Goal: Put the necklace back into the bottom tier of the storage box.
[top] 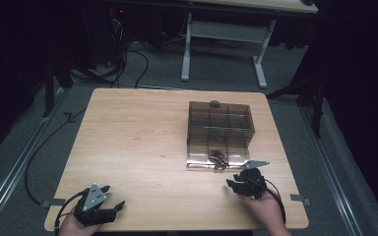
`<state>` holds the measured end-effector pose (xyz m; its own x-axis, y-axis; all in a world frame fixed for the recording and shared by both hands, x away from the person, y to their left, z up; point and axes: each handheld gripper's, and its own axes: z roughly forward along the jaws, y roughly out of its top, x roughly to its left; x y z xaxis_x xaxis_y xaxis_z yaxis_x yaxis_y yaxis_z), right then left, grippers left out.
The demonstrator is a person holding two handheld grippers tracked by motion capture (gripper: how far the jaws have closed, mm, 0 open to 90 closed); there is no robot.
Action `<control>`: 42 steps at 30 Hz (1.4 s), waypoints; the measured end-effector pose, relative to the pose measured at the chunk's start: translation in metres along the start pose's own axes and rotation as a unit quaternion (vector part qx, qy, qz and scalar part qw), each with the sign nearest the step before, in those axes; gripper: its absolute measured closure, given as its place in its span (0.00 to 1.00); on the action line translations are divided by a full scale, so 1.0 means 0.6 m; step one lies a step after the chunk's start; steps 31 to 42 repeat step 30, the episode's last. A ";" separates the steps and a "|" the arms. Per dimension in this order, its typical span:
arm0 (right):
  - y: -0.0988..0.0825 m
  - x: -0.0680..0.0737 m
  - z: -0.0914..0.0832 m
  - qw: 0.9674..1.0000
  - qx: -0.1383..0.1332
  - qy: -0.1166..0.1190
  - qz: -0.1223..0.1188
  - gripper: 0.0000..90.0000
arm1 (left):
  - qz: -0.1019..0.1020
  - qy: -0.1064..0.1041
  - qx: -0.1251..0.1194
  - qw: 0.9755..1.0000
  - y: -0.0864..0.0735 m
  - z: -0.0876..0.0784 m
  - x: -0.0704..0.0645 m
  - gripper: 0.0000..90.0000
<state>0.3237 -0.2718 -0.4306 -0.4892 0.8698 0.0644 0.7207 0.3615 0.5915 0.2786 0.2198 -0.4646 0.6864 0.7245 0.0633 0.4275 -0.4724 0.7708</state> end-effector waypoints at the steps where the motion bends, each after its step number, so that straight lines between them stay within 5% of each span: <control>1: -0.012 -0.003 0.001 0.999 -0.030 0.008 0.008 0.66 | -0.003 0.000 0.000 1.000 0.000 0.000 0.001 0.27; 9: -0.049 -0.011 0.003 0.993 -0.112 0.007 0.042 0.63 | -0.011 0.005 -0.004 1.000 -0.001 -0.001 0.003 0.27; 17: -0.074 -0.005 -0.010 0.980 -0.196 0.005 0.026 0.59 | -0.011 0.012 -0.001 1.000 0.000 0.000 0.001 0.27; 25: -0.070 0.006 -0.004 0.983 -0.183 -0.004 0.001 0.57 | -0.010 0.011 0.001 1.000 0.000 0.001 0.001 0.27; 42: -0.071 0.002 -0.005 0.983 -0.184 -0.004 0.013 0.57 | -0.010 0.008 0.000 1.000 0.000 0.001 0.001 0.27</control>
